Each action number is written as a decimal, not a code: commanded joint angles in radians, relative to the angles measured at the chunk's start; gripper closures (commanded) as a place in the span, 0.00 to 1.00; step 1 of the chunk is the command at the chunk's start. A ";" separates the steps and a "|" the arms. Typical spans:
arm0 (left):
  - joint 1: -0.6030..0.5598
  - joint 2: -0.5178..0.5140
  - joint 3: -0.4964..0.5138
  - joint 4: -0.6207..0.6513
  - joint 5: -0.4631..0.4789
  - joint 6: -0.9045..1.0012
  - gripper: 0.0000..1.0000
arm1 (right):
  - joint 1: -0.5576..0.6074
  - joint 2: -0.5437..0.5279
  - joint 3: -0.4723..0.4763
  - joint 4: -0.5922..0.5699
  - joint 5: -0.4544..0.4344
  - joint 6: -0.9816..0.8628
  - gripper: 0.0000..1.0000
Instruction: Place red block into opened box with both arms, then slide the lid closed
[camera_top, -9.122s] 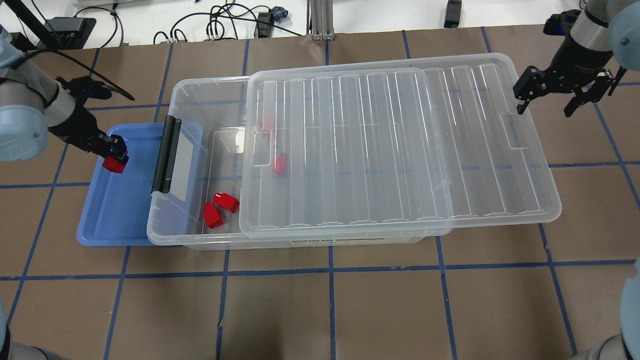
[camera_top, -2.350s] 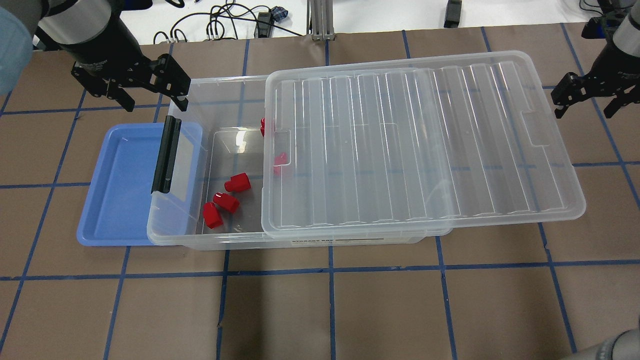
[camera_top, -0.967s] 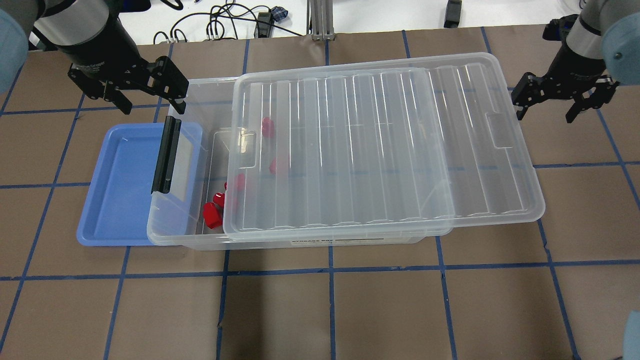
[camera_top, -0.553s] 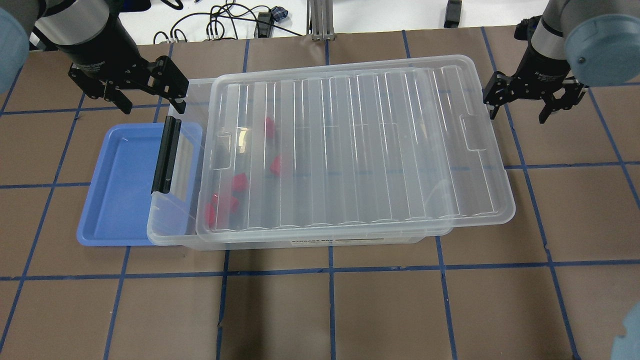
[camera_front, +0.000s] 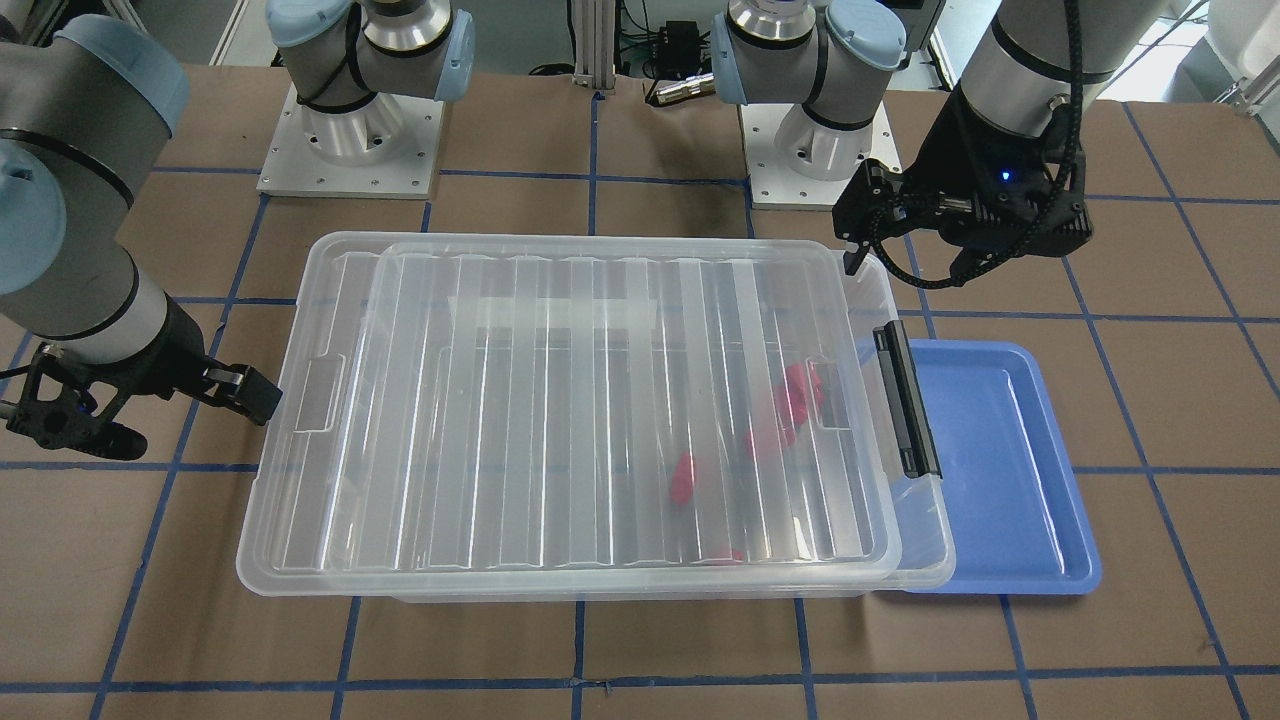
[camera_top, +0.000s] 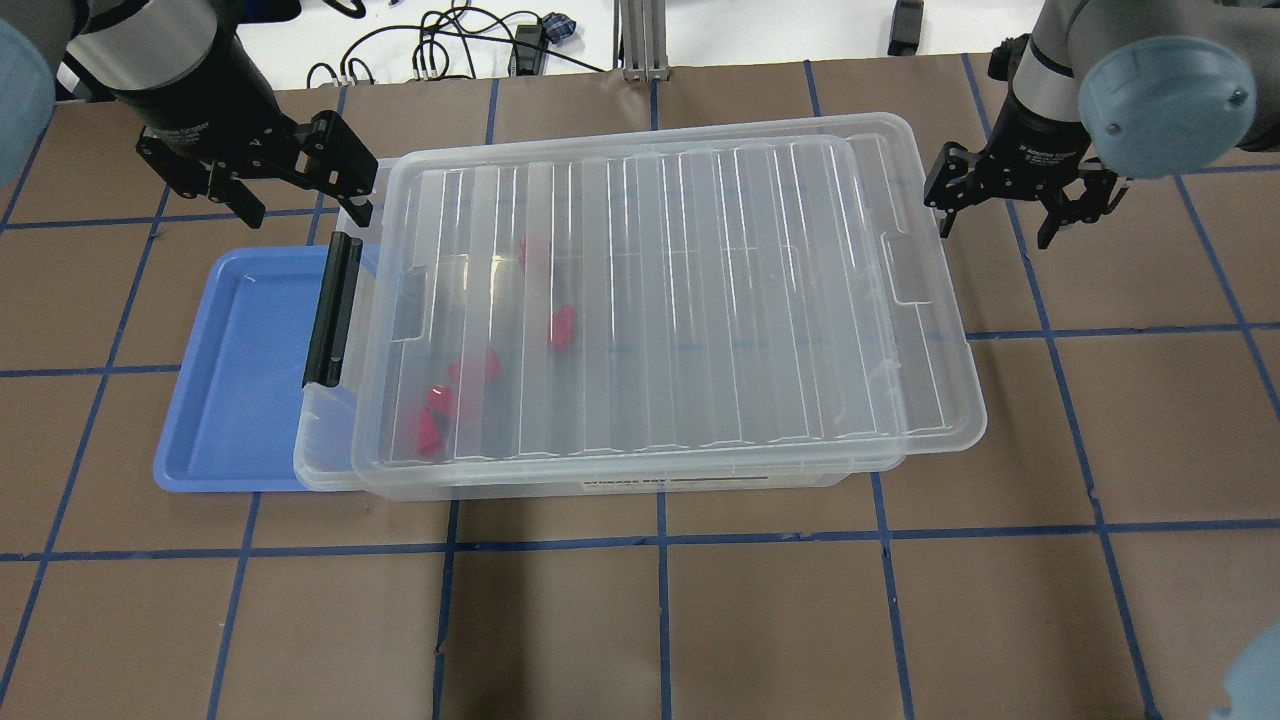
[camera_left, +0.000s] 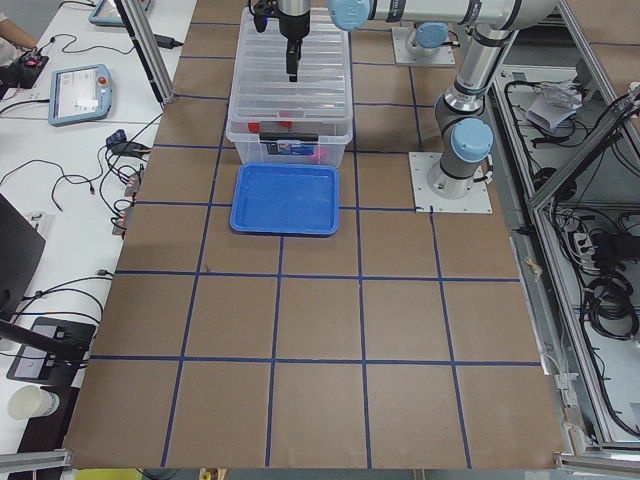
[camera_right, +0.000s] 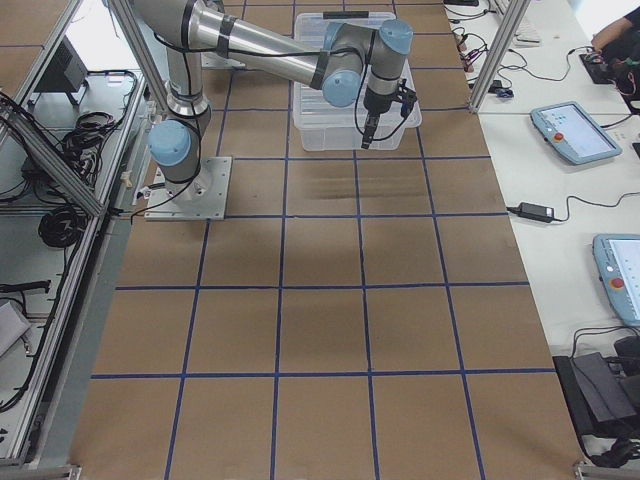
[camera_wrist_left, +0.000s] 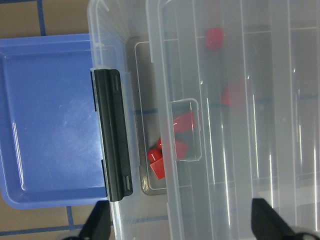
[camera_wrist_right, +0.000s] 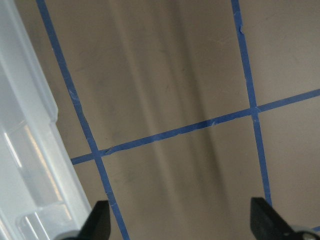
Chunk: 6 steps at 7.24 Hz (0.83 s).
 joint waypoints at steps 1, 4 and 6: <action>0.000 0.001 0.001 -0.005 0.012 -0.009 0.00 | 0.003 0.000 -0.001 0.001 0.022 0.011 0.00; 0.000 -0.001 0.003 -0.005 0.015 -0.010 0.00 | 0.017 0.000 -0.001 0.001 0.022 0.011 0.00; 0.000 -0.001 0.003 -0.005 0.015 -0.010 0.00 | 0.017 -0.001 -0.009 0.003 0.021 0.011 0.00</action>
